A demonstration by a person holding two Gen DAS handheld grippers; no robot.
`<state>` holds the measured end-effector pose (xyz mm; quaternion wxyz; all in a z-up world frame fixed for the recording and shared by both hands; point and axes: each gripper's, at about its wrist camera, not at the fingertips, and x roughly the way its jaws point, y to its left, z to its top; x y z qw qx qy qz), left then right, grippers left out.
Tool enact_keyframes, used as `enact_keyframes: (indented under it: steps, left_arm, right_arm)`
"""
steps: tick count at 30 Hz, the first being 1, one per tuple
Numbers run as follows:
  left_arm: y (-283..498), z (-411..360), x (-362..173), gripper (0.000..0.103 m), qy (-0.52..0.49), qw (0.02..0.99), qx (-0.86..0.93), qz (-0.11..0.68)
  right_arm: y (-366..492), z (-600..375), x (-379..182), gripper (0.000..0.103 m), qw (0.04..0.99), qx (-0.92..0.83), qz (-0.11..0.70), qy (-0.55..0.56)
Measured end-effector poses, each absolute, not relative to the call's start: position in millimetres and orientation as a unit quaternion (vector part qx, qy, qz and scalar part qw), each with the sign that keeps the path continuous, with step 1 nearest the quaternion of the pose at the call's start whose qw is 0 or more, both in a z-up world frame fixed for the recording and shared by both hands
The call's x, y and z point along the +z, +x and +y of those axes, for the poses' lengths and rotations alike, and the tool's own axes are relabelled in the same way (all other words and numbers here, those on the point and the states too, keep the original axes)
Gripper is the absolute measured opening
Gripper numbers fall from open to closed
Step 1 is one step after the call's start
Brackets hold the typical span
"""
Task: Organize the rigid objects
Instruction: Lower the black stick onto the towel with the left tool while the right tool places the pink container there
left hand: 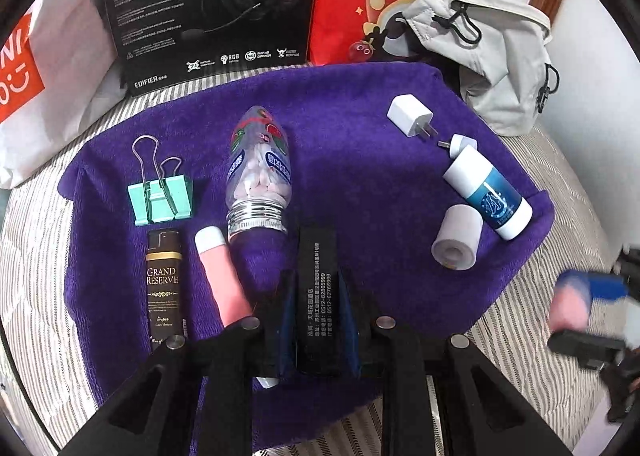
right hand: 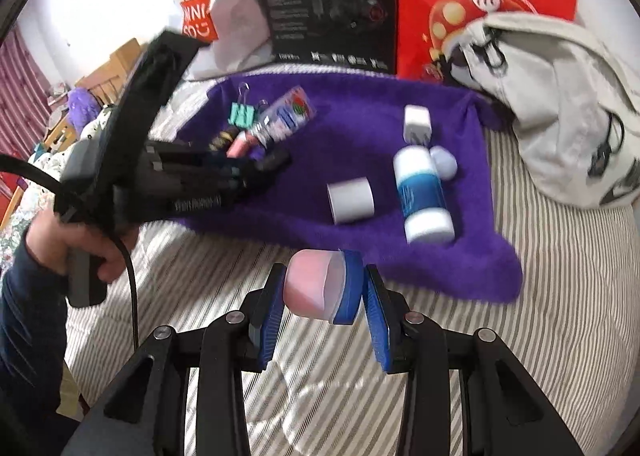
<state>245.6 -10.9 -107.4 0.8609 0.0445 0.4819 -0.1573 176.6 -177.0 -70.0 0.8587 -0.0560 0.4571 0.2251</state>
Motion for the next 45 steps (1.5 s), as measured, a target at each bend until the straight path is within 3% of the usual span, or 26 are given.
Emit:
enact_keyframes:
  steps: [9,13,17,20,30,45]
  left_arm:
    - [244.5,4.7,-107.3,0.023,0.014,0.857,-0.168,0.487]
    - [237.9,15.3,-104.5,0.036,0.013,0.860,-0.153,0.487]
    - [225.4,33.7,-93.3,0.042,0.004,0.869,-0.136,0.475]
    - [215.9,46.2,-84.1,0.057,0.014,0.877,-0.109,0.468]
    - [178.5,91.5,-59.8,0.058,-0.001,0.891,-0.059,0.449]
    - [149.9,99.8,-72.0,0.058,-0.030,0.886,-0.058,0.460]
  right_arm:
    - [200.8,-171.9,-55.1,0.038,0.866,0.233,0.438,-0.062]
    - [204.8,-174.1,-51.4,0.038,0.867,0.231,0.436,-0.064]
    - [211.0,-176.0,-49.6,0.038,0.868,0.230,0.436,-0.061]
    - [220.5,-174.4,-49.7,0.038,0.868,0.231,0.435,-0.057]
    - [268.8,-150.4,-68.3,0.038,0.865,0.230,0.443,-0.056]
    - [318.4,-109.3,-110.0,0.038,0.850,0.199,0.477,-0.095]
